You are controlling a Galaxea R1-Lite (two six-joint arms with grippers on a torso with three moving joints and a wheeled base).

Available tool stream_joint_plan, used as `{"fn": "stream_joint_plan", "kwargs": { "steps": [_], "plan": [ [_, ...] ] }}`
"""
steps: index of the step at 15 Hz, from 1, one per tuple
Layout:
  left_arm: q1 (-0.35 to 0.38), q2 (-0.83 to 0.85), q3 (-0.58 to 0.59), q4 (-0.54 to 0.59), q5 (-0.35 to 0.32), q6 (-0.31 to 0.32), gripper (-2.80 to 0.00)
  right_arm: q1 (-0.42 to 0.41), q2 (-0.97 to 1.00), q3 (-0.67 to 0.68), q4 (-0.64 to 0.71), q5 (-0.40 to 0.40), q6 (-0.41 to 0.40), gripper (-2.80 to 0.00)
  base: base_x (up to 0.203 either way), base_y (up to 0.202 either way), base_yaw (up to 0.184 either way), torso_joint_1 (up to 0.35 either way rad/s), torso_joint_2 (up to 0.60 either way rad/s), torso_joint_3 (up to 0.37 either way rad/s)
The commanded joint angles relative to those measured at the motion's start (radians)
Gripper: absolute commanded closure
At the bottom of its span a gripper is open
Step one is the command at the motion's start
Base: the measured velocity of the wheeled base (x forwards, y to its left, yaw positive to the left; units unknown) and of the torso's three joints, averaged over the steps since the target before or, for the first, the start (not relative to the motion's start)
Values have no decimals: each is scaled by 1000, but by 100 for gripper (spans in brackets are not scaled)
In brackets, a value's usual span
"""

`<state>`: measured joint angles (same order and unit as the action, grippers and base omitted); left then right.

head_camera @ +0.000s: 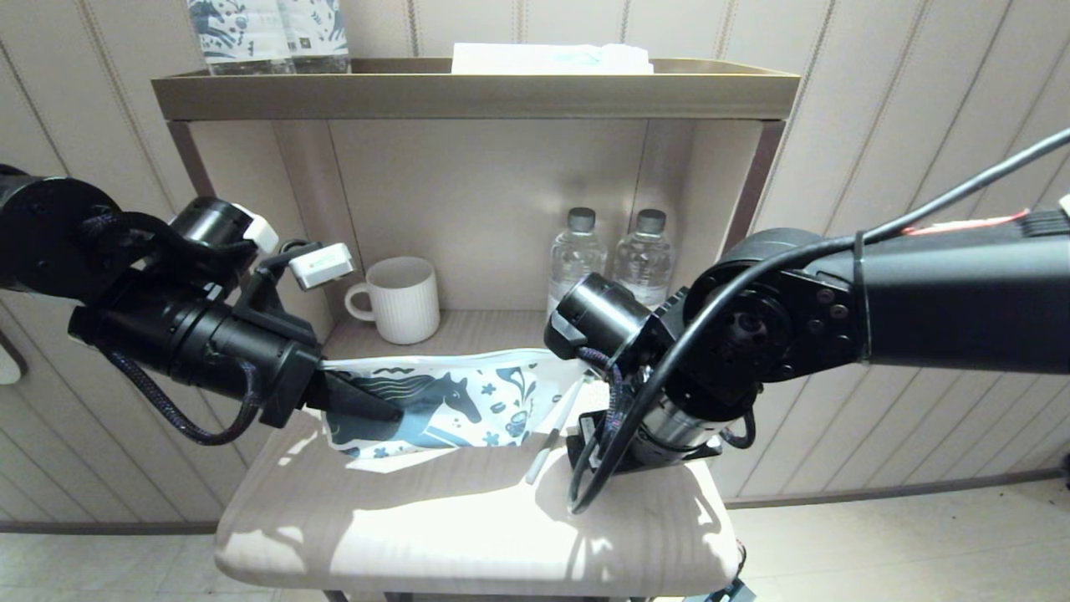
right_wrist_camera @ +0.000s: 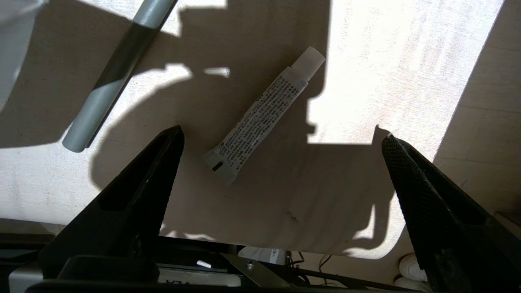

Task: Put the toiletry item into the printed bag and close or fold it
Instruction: Pick up the toothpaste

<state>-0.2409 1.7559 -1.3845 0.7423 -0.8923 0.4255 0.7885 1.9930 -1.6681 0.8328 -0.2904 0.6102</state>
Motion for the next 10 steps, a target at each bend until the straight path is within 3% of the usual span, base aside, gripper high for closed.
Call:
{"fn": "stream_joint_plan", "kwargs": {
  "steps": [1,3,4,10],
  "plan": [
    [0,7,-1,5,-5,2,0,-2,3,-3,3,-1,3,-280,0,0,0,0,0,0],
    [0,5,2,5,-5,2,0,0,6,0,3,2,2,-280,0,0,0,0,0,0],
    [0,4,2,5,-5,2,0,1,7,5,4,4,0,0,0,0,0,0,0,0],
    [0,2,5,5,-5,4,0,3,24,8,0,20,-7,0,0,0,0,0,0,0]
  ]
}}
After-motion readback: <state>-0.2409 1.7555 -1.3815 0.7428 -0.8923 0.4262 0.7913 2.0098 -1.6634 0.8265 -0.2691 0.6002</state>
